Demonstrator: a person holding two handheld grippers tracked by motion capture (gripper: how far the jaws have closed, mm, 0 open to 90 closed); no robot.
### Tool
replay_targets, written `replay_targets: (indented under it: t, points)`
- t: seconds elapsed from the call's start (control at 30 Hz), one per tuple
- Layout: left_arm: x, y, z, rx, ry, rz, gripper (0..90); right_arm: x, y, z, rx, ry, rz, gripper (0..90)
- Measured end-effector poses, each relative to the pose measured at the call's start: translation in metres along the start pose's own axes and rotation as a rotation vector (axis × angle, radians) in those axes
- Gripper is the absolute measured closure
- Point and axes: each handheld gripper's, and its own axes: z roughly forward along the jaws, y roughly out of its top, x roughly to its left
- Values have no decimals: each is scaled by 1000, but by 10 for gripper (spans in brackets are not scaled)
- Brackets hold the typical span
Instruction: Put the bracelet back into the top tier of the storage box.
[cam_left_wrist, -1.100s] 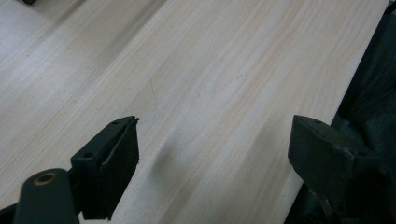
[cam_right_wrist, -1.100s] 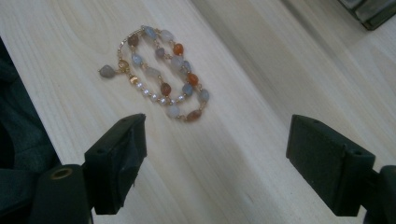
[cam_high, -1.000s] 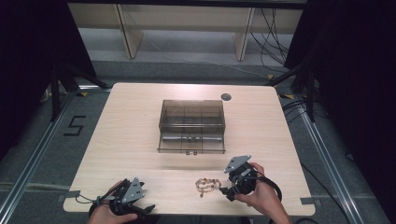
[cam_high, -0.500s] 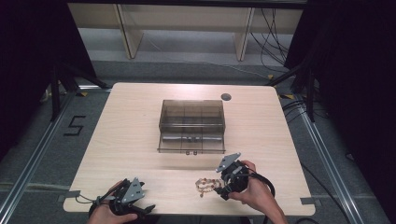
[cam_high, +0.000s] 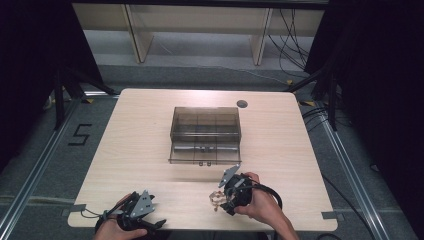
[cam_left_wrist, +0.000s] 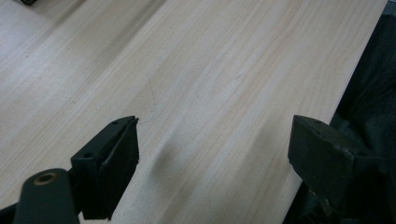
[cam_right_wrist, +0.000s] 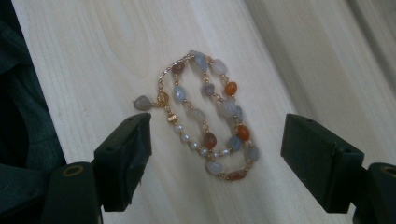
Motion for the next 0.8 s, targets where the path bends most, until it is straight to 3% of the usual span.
replay_targets:
  t: [0.8]
  points:
    - [0,0,0,-5,-3,1,165,-4,11,18,70,55,-26,336]
